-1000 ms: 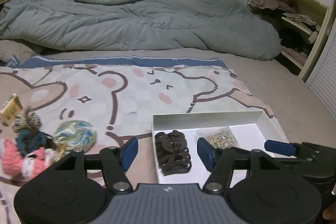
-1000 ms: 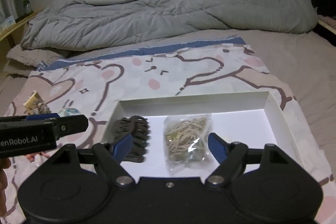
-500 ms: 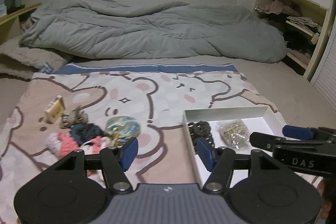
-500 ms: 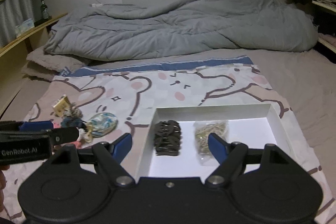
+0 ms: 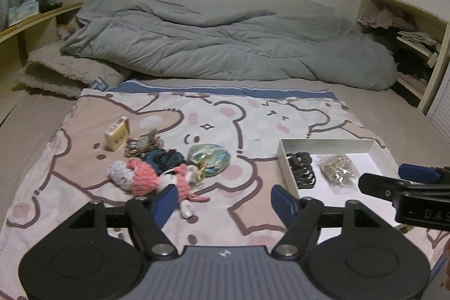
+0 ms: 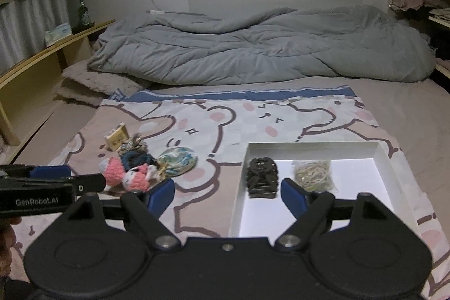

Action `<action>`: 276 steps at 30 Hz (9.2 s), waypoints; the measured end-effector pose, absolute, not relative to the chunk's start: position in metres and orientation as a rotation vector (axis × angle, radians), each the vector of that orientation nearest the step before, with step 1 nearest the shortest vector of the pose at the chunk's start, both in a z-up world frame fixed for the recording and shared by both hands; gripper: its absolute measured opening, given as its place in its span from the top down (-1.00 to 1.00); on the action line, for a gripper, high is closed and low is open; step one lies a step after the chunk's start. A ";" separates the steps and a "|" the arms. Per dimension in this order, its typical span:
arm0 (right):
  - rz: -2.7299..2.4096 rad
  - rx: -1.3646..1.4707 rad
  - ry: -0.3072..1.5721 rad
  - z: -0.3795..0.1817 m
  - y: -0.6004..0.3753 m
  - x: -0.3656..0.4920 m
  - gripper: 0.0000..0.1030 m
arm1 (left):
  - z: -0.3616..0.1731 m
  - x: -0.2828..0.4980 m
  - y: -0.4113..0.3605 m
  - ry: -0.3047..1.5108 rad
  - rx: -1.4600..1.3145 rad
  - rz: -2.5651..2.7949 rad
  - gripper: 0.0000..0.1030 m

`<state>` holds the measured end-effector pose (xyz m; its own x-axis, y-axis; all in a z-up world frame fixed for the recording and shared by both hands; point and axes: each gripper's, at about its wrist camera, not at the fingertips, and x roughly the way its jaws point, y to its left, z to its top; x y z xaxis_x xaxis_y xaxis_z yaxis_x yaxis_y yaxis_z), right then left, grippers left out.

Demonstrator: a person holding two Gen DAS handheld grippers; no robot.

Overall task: Organize objects
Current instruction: 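Open both tools to drop the clip and bag into the white box, then grasp the crocheted doll with left tool while right tool grasps the silk pouch, then carry the crocheted doll and silk pouch over the white box with both tools, then open both tools to set the doll and pouch in the box, then move both tools away from the box toward the items on the sheet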

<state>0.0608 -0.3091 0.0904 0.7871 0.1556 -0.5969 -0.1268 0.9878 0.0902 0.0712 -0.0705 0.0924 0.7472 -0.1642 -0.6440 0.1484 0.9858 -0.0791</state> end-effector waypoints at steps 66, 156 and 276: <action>0.201 0.196 0.551 -0.013 -0.272 0.158 -1.00 | -0.026 0.149 0.025 0.561 -0.394 0.056 -0.71; 0.294 0.072 0.712 -0.015 -0.248 0.127 -0.44 | -0.004 0.108 -0.018 0.672 -0.101 -0.100 0.35; 0.084 0.016 0.692 0.041 -0.433 0.072 -0.78 | 0.050 0.114 -0.178 0.799 0.007 -0.338 -0.87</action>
<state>0.0716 -0.4327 0.0410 0.7666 0.0825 -0.6368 -0.0719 0.9965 0.0426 0.1139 -0.1783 0.0499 0.6468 -0.2950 -0.7033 0.3002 0.9462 -0.1207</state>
